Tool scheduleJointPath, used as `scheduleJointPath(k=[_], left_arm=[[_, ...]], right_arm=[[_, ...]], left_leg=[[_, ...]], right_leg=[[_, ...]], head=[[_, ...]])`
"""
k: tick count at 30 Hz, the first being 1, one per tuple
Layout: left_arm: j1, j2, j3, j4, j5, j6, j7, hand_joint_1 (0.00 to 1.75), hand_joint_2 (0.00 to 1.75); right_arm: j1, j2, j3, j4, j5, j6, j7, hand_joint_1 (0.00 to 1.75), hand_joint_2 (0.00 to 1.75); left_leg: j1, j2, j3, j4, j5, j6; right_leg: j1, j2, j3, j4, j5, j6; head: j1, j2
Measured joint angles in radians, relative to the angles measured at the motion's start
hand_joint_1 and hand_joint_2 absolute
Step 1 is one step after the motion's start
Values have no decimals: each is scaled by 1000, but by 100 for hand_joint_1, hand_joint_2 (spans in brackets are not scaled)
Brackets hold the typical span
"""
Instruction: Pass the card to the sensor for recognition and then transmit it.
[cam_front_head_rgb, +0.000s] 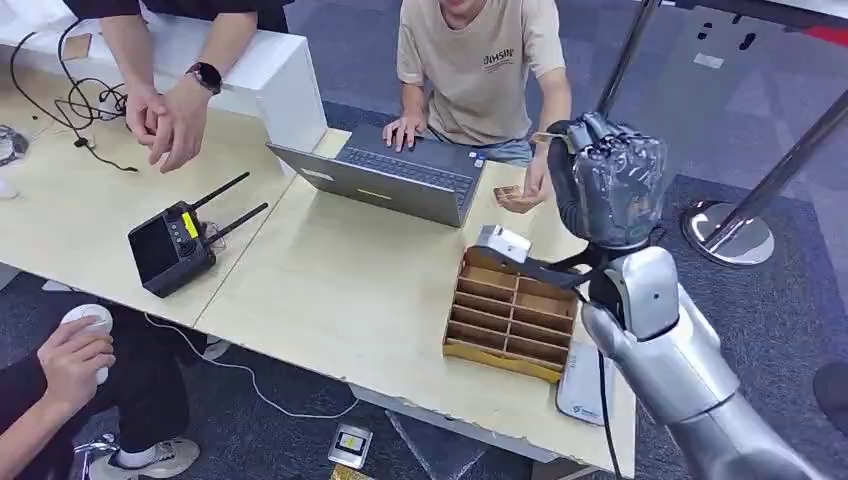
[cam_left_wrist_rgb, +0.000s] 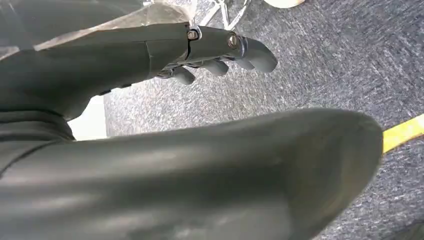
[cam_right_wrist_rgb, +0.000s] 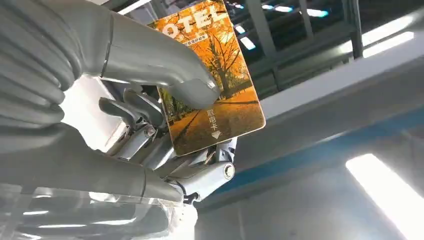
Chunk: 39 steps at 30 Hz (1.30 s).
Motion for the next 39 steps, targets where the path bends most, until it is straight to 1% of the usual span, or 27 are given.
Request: scheduleJointPath(k=[4, 11, 22, 23, 24, 25, 26, 27, 35, 39], left_arm=[[0, 0, -5, 0, -6, 3, 0, 0, 0], [-1, 0, -18, 0, -9, 4, -7, 0, 0], [-1, 0, -29, 0, -8, 4, -13, 0, 0], [-1, 0, -29, 0, -8, 4, -13, 0, 0], [-1, 0, -29, 0, -8, 4, -13, 0, 0], [-1, 0, -29, 0, -8, 4, -13, 0, 0], [-1, 0, -29, 0, -8, 4, -13, 0, 0], [-1, 0, -29, 0, -8, 4, -14, 0, 0], [-1, 0, -29, 0, -6, 4, -14, 0, 0], [0, 0, -30, 0, -6, 4, -12, 0, 0]], right_arm=[[-55, 21, 26, 120, 0, 0, -11, 175, 175], [-101, 44, 61, 270, 2, 3, -14, 175, 175], [-133, 64, 98, 409, -11, 24, -33, 175, 175], [-134, 65, 101, 418, -13, 27, -33, 126, 175], [-135, 66, 104, 426, -13, 29, -33, 72, 175], [-136, 68, 108, 434, -16, 34, -33, 72, 175], [-136, 68, 111, 442, -21, 37, -33, 5, 175], [-136, 70, 114, 449, -26, 40, -33, 0, 175], [-136, 73, 125, 490, -94, 47, -44, 0, 175], [-136, 72, 124, 498, -144, 34, -53, 0, 175]], left_leg=[[0, 0, 0, 0, 0, 0], [0, 0, -1, 0, 0, 0], [0, 0, -1, 0, 0, 0], [0, 0, -1, 0, 0, 0], [0, 0, -1, 0, 0, 0], [0, 0, -1, 0, 0, 0], [0, 0, -1, 0, 0, 0], [0, 0, -1, 0, 0, 0], [0, 0, -1, 0, 0, 0], [0, 0, -1, 0, 0, 0]], right_leg=[[0, 0, -1, 0, 0, 0], [0, 0, -1, 0, 0, 0], [0, 0, -2, 0, 0, 0], [0, 0, -2, 0, 0, 0], [0, 0, -2, 0, 0, 0], [0, 0, -2, 0, 0, 0], [0, 0, -2, 0, 0, 0], [0, 0, -2, 0, 0, 0], [0, 0, -2, 0, 0, 0], [0, 0, -2, 0, 0, 0]], head=[[0, 0], [-1, 0], [0, 0], [0, 0], [0, 0], [0, 0], [0, 0], [0, 0], [0, 0], [0, 0]])
